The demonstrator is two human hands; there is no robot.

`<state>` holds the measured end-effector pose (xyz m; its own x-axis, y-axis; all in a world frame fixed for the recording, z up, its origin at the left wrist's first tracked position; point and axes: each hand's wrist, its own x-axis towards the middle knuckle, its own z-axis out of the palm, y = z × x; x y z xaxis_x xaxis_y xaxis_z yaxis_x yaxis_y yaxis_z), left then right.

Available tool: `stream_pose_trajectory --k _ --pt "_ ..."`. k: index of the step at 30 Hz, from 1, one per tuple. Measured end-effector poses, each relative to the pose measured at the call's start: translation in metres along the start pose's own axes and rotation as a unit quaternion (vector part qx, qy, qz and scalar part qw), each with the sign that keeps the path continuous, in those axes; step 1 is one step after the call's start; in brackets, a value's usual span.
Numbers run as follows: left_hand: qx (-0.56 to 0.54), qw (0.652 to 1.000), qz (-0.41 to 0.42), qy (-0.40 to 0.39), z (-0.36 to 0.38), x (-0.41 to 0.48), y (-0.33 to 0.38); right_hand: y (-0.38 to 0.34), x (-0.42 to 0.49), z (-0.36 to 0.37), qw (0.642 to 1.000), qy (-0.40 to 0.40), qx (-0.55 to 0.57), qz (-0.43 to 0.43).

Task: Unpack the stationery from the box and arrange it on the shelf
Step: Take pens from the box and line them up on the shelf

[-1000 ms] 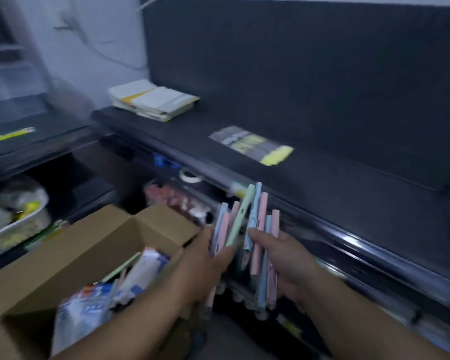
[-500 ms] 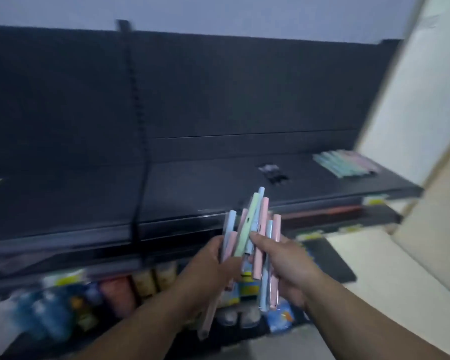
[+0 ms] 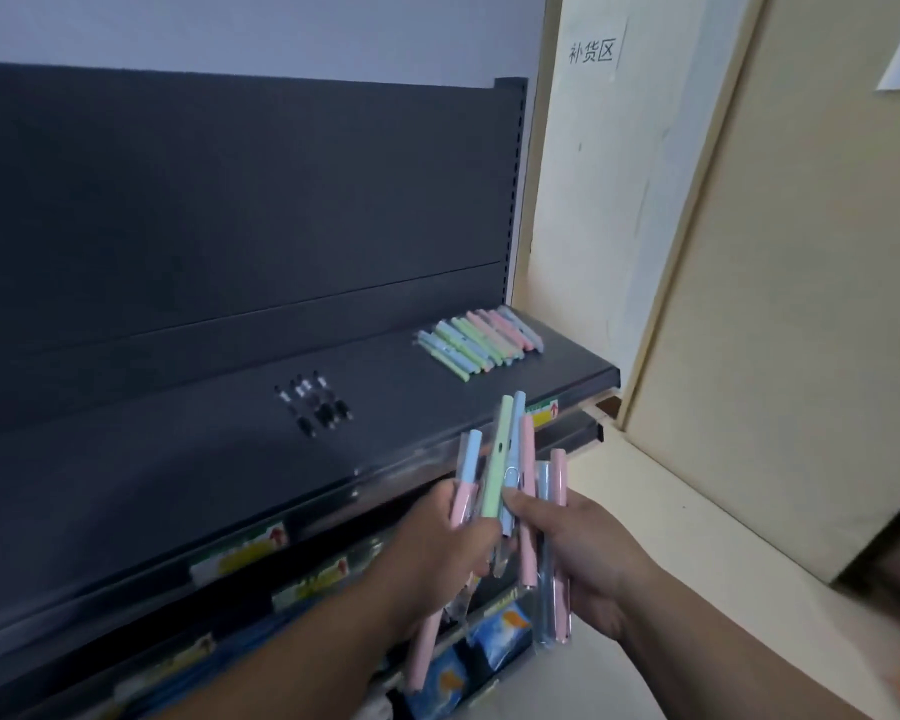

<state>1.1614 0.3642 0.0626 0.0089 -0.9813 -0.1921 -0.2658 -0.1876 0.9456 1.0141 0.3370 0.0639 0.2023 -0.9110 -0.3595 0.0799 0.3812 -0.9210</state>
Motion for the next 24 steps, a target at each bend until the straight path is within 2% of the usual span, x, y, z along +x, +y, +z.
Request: stream_pose_trajectory --k 4,7,10,13,17,20,22,24 --pt "-0.023 0.999 0.016 0.016 -0.01 0.072 0.014 -0.029 0.064 -0.005 0.999 0.018 -0.038 -0.023" --pt "-0.041 0.998 0.023 0.028 -0.026 0.131 0.029 -0.06 0.114 -0.008 0.991 0.041 -0.116 -0.046" --pt "-0.044 0.997 0.024 0.054 -0.043 0.188 0.047 -0.096 0.161 -0.014 0.971 0.041 -0.223 -0.073" --pt "-0.055 0.994 0.015 0.088 -0.056 0.234 0.054 -0.123 0.211 -0.02 0.934 0.049 -0.34 -0.103" --pt "-0.066 0.991 -0.001 0.119 -0.066 0.274 0.049 -0.147 0.276 -0.035 0.822 0.033 -0.535 -0.192" --pt "-0.073 0.987 -0.025 0.143 -0.072 0.295 0.046 -0.165 0.32 -0.045 0.694 -0.036 -0.653 -0.302" --pt "-0.076 0.983 -0.037 0.166 -0.076 0.305 0.045 -0.178 0.346 -0.046 0.626 -0.094 -0.683 -0.365" --pt "-0.07 0.978 -0.05 0.19 -0.079 0.311 0.044 -0.188 0.372 -0.043 0.578 -0.13 -0.688 -0.421"
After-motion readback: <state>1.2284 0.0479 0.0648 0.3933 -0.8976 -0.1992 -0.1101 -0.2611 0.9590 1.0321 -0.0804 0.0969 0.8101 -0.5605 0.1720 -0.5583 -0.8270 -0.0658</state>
